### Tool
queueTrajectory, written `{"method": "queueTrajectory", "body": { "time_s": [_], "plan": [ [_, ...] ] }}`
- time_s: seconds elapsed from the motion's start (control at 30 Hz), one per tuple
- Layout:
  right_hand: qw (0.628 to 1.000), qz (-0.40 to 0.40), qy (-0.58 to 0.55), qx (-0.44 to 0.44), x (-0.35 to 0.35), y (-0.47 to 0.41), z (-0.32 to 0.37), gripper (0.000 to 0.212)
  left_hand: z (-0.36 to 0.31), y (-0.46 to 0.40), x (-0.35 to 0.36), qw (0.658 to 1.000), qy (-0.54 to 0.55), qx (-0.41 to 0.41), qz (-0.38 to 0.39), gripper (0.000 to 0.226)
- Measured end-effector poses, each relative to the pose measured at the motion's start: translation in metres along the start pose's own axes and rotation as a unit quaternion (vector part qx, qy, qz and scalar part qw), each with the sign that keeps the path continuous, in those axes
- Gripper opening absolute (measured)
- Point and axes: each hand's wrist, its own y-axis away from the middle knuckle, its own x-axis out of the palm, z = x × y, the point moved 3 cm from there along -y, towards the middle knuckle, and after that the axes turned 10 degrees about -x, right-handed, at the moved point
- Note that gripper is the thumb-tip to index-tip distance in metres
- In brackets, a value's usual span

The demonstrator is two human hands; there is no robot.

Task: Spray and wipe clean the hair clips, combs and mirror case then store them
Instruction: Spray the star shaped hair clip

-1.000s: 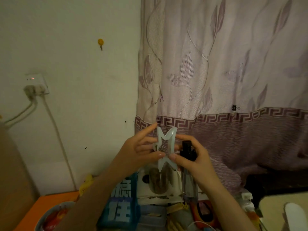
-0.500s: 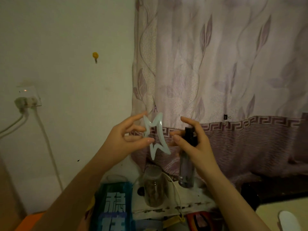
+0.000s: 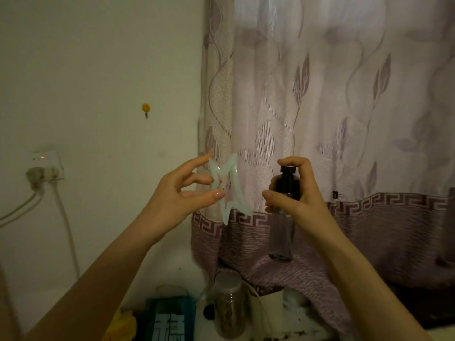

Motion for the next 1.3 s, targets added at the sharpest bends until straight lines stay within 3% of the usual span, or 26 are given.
{"method": "queueTrajectory", "body": {
  "time_s": [0.2,0.37,0.6,0.97,1.3],
  "plan": [
    [0.998,-0.013,0.016,-0.063,0.001,-0.008,0.02,0.053,-0.01,-0.006,-0.004,1.0,-0.005,0.012,-0.001,0.077],
    [0.996,-0.023,-0.028,-0.084,0.009,-0.01,0.029,0.04,-0.011,-0.007,-0.001,1.0,-0.01,0.015,0.007,0.075],
    [0.992,-0.017,0.078,-0.094,0.011,-0.008,0.031,0.046,-0.011,-0.005,0.001,1.0,-0.016,0.011,0.017,0.075],
    [0.978,-0.017,0.175,-0.112,0.013,-0.009,0.03,0.032,-0.007,-0.002,0.006,0.999,-0.034,0.009,0.036,0.075],
    [0.988,-0.039,0.109,-0.102,0.003,0.004,0.027,0.034,-0.003,-0.002,0.0,1.0,-0.009,0.019,-0.011,0.071]
  ]
}}
